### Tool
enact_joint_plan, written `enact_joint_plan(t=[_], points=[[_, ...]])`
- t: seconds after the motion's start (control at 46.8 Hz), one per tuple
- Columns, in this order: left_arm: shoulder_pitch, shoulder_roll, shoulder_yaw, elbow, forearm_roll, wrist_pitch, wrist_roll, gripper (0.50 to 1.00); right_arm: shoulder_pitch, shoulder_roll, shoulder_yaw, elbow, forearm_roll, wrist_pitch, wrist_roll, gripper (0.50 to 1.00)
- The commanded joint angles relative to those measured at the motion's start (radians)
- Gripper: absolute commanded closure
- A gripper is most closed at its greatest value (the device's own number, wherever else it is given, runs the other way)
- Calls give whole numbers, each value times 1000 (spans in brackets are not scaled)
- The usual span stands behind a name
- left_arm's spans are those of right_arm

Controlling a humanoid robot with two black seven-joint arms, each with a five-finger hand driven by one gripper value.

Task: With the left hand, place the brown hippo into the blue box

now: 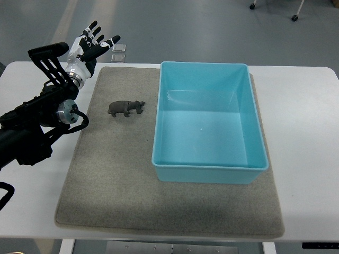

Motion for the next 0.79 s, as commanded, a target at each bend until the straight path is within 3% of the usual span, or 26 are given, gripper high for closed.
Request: enact_joint_plan(t=[0.0, 0.77], points=[[0, 0, 0, 0, 0, 0, 0, 504, 0, 0, 0, 0, 0, 0, 0, 564], [0, 9, 3, 0, -2, -2, 0, 504, 0, 0, 0, 0, 0, 0, 0, 564]])
